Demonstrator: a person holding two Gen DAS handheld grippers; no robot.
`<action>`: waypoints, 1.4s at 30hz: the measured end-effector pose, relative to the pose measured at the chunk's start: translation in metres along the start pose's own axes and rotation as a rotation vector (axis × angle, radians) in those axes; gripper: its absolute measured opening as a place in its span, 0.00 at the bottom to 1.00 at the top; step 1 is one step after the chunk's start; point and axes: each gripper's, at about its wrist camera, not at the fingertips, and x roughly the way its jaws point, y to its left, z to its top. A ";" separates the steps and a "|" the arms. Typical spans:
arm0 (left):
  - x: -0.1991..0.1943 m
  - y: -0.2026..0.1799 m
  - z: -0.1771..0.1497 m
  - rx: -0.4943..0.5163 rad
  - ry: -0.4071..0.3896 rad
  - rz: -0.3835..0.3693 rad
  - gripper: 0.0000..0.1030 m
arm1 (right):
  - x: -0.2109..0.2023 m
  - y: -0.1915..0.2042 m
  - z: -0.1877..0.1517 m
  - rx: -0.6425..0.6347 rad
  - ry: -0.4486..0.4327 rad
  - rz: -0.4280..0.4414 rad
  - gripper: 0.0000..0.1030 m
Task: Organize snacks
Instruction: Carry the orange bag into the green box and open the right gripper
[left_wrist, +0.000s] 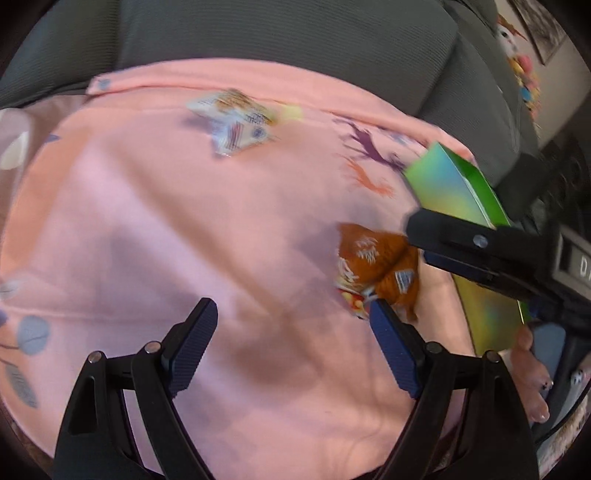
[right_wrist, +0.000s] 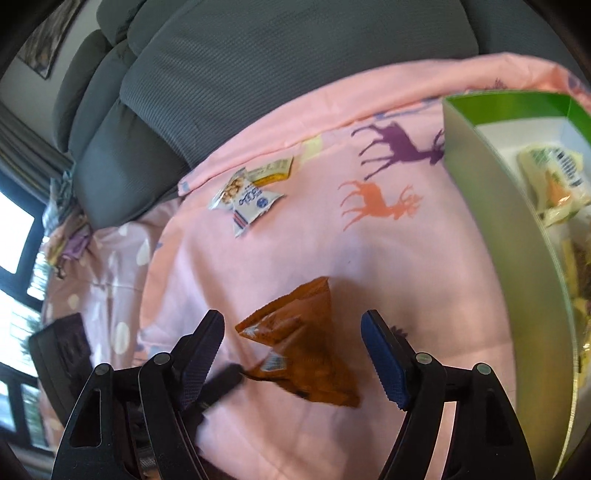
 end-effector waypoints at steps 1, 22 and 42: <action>0.003 -0.003 0.000 0.006 0.005 -0.005 0.82 | 0.003 -0.001 0.000 0.002 0.010 0.010 0.75; 0.027 -0.022 0.001 0.029 0.013 -0.139 0.33 | 0.033 -0.001 -0.004 -0.065 0.079 -0.067 0.62; -0.023 -0.149 0.032 0.205 -0.176 -0.180 0.29 | -0.099 -0.022 0.010 -0.054 -0.274 -0.118 0.62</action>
